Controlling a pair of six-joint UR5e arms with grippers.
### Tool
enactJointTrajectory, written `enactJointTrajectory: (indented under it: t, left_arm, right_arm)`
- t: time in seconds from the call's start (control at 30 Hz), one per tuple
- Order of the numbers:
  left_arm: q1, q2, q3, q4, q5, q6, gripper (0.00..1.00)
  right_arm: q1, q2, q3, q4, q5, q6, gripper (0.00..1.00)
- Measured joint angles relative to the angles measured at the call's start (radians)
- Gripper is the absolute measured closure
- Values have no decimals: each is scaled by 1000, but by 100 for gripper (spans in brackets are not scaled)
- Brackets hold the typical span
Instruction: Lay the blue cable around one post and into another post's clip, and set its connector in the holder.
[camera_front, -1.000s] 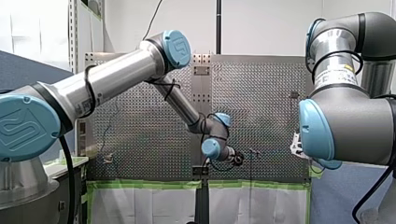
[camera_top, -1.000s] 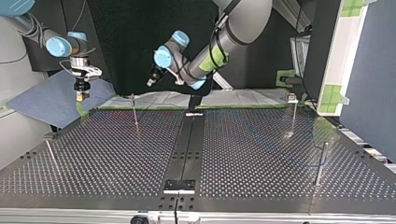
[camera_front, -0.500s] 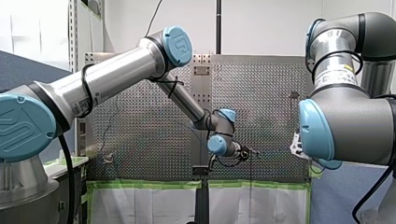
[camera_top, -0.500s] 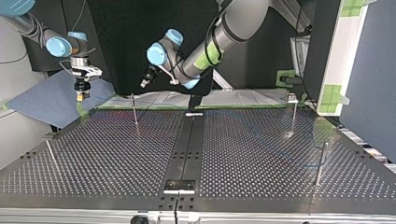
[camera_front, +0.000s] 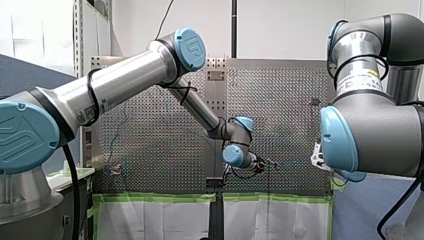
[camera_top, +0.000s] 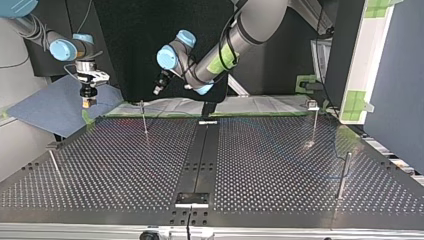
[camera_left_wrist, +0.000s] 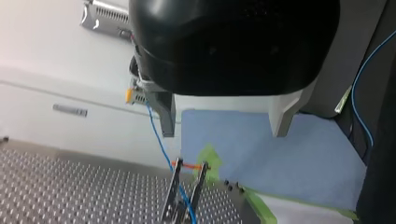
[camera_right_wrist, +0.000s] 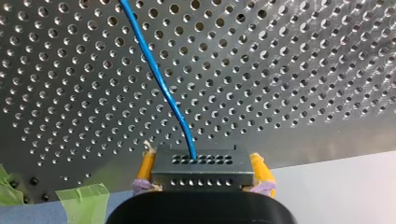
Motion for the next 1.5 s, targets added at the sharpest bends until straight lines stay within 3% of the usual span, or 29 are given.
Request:
enactJointTrajectory:
  t: [0.2,0.43,1.17,1.5]
  left_arm:
    - [2,0,0,-5,-47,-38,0]
    - [6,0,0,-16,-86,-47,0]
    - [12,0,-5,-20,-91,-53,0]
    - [15,66,-80,31,-93,-43,0]
  right_arm:
    - [0,0,0,3,-2,-1,100]
    - [0,1,0,4,-2,-4,100]
    - [0,1,0,8,-2,-6,100]
    - [0,1,0,12,-2,-7,100]
